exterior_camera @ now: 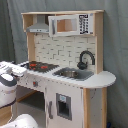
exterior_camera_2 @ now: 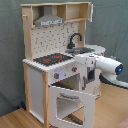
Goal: Play with the kitchen
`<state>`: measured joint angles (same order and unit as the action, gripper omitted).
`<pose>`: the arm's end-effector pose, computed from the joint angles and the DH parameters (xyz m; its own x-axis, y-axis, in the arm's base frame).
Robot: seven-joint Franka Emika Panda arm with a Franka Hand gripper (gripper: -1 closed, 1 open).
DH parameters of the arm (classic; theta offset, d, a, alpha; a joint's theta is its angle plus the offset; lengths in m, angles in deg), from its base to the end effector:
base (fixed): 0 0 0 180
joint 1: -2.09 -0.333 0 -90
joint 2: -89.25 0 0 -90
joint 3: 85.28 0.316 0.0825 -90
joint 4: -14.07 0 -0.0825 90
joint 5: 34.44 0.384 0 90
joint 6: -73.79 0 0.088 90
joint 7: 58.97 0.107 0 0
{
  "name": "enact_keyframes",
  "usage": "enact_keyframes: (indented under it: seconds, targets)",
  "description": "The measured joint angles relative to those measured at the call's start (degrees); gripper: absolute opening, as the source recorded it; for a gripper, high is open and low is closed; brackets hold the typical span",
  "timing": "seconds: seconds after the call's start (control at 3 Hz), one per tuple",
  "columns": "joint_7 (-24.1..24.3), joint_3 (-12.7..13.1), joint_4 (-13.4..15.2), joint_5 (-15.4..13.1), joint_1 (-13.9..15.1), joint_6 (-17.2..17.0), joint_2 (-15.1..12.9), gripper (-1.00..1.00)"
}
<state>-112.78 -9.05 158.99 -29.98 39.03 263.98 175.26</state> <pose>0.2739 0.4094 0.4642 -0.0169 0.8045 -0.5937 -0.1775 0.5819 0.7937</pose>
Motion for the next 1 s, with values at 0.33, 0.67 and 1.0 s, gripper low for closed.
enact_keyframes:
  seconds: [0.33, 0.67, 1.0]
  targets:
    - [-0.5, 5.3, 2.0, 0.0, -0.1, 1.0, 0.0, 1.00]
    - [-0.8, 9.4, 6.1, 0.1, 0.1, 1.4, -0.3, 1.00]
    - [-0.9, 13.2, 6.6, 0.1, 4.4, 2.8, -0.3, 1.00]
